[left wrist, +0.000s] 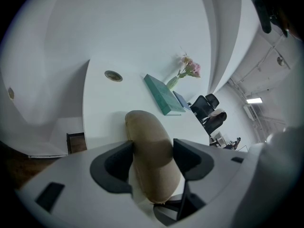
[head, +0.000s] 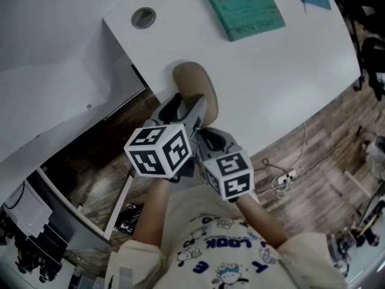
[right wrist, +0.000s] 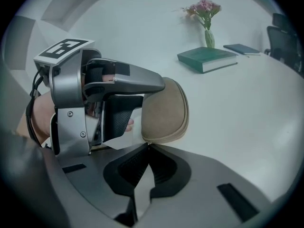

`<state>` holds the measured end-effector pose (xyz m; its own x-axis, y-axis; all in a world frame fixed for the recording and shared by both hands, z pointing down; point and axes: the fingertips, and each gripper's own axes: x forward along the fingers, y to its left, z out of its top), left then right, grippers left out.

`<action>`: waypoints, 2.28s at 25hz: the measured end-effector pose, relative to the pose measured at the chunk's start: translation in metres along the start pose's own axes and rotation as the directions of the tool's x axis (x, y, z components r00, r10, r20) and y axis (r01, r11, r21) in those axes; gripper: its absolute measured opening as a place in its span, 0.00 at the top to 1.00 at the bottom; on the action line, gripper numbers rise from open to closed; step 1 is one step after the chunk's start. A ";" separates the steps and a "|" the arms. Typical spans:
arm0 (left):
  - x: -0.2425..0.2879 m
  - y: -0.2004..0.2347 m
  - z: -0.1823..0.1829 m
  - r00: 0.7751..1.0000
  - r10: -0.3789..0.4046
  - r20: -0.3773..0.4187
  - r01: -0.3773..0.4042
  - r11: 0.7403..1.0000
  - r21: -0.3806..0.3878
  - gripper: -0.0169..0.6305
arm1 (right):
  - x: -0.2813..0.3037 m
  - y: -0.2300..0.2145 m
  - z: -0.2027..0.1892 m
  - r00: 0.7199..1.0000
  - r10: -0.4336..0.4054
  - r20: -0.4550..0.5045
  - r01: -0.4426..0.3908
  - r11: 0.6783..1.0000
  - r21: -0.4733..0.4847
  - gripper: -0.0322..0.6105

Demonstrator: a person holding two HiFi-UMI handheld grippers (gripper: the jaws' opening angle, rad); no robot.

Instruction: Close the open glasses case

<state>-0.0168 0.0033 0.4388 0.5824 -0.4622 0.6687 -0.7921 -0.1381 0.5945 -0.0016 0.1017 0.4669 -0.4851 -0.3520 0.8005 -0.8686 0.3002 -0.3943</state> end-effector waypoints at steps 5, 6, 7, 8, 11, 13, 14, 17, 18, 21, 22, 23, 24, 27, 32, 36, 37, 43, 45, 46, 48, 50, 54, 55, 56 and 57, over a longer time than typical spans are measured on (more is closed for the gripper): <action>0.000 0.000 0.000 1.000 -0.004 -0.018 0.004 1.000 0.020 0.57 | -0.002 0.000 0.000 0.999 -0.020 0.032 0.019 0.999 0.029 0.95; 0.000 -0.001 -0.001 1.000 -0.004 -0.023 0.004 1.000 0.024 0.57 | -0.003 -0.001 0.000 0.999 -0.026 0.036 0.025 0.999 0.032 0.95; 0.000 -0.001 -0.001 1.000 -0.004 -0.028 0.005 1.000 0.026 0.57 | -0.005 -0.001 0.001 0.999 -0.033 0.043 0.031 0.999 0.040 0.95; 0.000 -0.001 -0.001 0.999 -0.005 -0.033 0.006 1.000 0.027 0.57 | -0.007 -0.003 0.003 0.998 -0.042 0.053 0.040 0.998 0.051 0.95; 0.001 -0.002 -0.001 0.999 -0.014 -0.046 0.015 0.999 0.030 0.57 | -0.016 -0.025 0.005 0.992 -0.097 0.082 0.091 0.993 0.080 0.95; 0.001 -0.002 -0.001 0.998 -0.019 -0.051 0.021 0.999 0.031 0.57 | -0.021 -0.043 0.010 0.989 -0.116 0.091 0.108 0.991 0.082 0.95; 0.000 -0.001 0.000 0.998 -0.020 -0.053 0.021 0.999 0.031 0.57 | -0.021 -0.049 0.013 0.990 -0.113 0.089 0.107 0.992 0.069 0.95; 0.000 -0.001 -0.001 0.998 -0.018 -0.056 0.020 0.999 0.030 0.57 | -0.022 -0.055 0.018 0.994 -0.085 0.063 0.086 0.996 -0.006 0.95; 0.000 -0.002 -0.001 0.998 -0.018 -0.058 0.020 0.999 0.031 0.57 | -0.022 -0.056 0.019 0.995 -0.078 0.055 0.079 0.997 -0.026 0.95; 0.000 -0.003 -0.002 0.997 -0.022 -0.069 0.024 0.999 0.032 0.57 | -0.023 -0.061 0.023 0.998 -0.058 0.035 0.060 0.996 -0.069 0.95; 0.000 -0.003 -0.002 0.997 -0.023 -0.073 0.026 0.999 0.032 0.57 | -0.023 -0.063 0.025 0.998 -0.054 0.029 0.057 0.995 -0.084 0.95; 0.000 -0.003 -0.002 0.997 -0.024 -0.078 0.027 0.999 0.033 0.57 | -0.023 -0.068 0.029 0.998 -0.060 0.032 0.063 0.993 -0.096 0.95; 0.000 -0.003 -0.003 0.996 -0.026 -0.083 0.029 0.999 0.036 0.57 | -0.025 -0.075 0.037 0.996 -0.075 0.046 0.079 0.991 -0.104 0.95; 0.001 -0.003 -0.003 0.995 -0.034 -0.094 0.039 0.998 0.047 0.57 | -0.028 -0.099 0.076 0.997 -0.027 0.072 0.035 0.993 -0.111 0.95; 0.002 -0.004 -0.003 0.995 -0.036 -0.092 0.040 0.998 0.040 0.56 | -0.032 -0.084 0.081 0.985 0.143 -0.096 -0.166 0.935 -0.312 0.95; 0.001 -0.005 -0.003 0.993 -0.044 -0.106 0.050 0.997 0.052 0.57 | -0.027 -0.053 0.030 0.940 0.174 -0.292 -0.308 0.801 -0.513 0.73; 0.002 -0.006 -0.003 0.992 -0.049 -0.117 0.057 0.996 0.070 0.57 | -0.026 -0.050 0.023 0.936 0.160 -0.313 -0.316 0.770 -0.554 0.73; 0.011 -0.017 0.001 0.971 -0.068 -0.228 0.113 0.975 0.191 0.57 | -0.019 -0.041 0.023 0.937 0.180 -0.301 -0.321 0.785 -0.530 0.73; 0.013 -0.018 0.002 0.971 -0.067 -0.228 0.112 0.975 0.193 0.57 | -0.018 -0.040 0.023 0.941 0.177 -0.289 -0.306 0.809 -0.501 0.74; 0.013 -0.018 0.001 0.972 -0.066 -0.225 0.110 0.976 0.188 0.57 | -0.019 -0.040 0.023 0.944 0.168 -0.283 -0.294 0.818 -0.495 0.74; 0.013 -0.018 0.001 0.974 -0.062 -0.218 0.104 0.978 0.183 0.57 | -0.020 -0.040 0.021 0.951 0.147 -0.272 -0.268 0.831 -0.487 0.77; 0.013 -0.017 0.001 0.975 -0.058 -0.216 0.099 0.978 0.184 0.57 | -0.021 -0.040 0.020 0.958 0.120 -0.259 -0.240 0.830 -0.504 0.81; 0.013 -0.017 0.001 0.973 -0.060 -0.223 0.103 0.977 0.187 0.57 | -0.023 -0.042 0.018 0.971 0.073 -0.228 -0.194 0.798 -0.570 0.94; 0.013 -0.017 0.001 0.973 -0.060 -0.224 0.103 0.977 0.189 0.57 | -0.023 -0.042 0.018 0.972 0.070 -0.223 -0.190 0.793 -0.579 0.94; 0.013 -0.017 0.001 0.973 -0.059 -0.223 0.102 0.976 0.190 0.57 | -0.022 -0.042 0.019 0.973 0.069 -0.221 -0.188 0.791 -0.582 0.94; 0.012 -0.018 0.001 0.974 -0.058 -0.220 0.101 0.976 0.191 0.57 | -0.022 -0.042 0.019 0.973 0.069 -0.222 -0.189 0.792 -0.581 0.94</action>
<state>0.0043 -0.0009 0.4362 0.6530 -0.2490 0.7152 -0.7493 -0.3492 0.5626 0.0438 0.0799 0.4577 -0.5097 -0.1251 0.8512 -0.5369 0.8194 -0.2010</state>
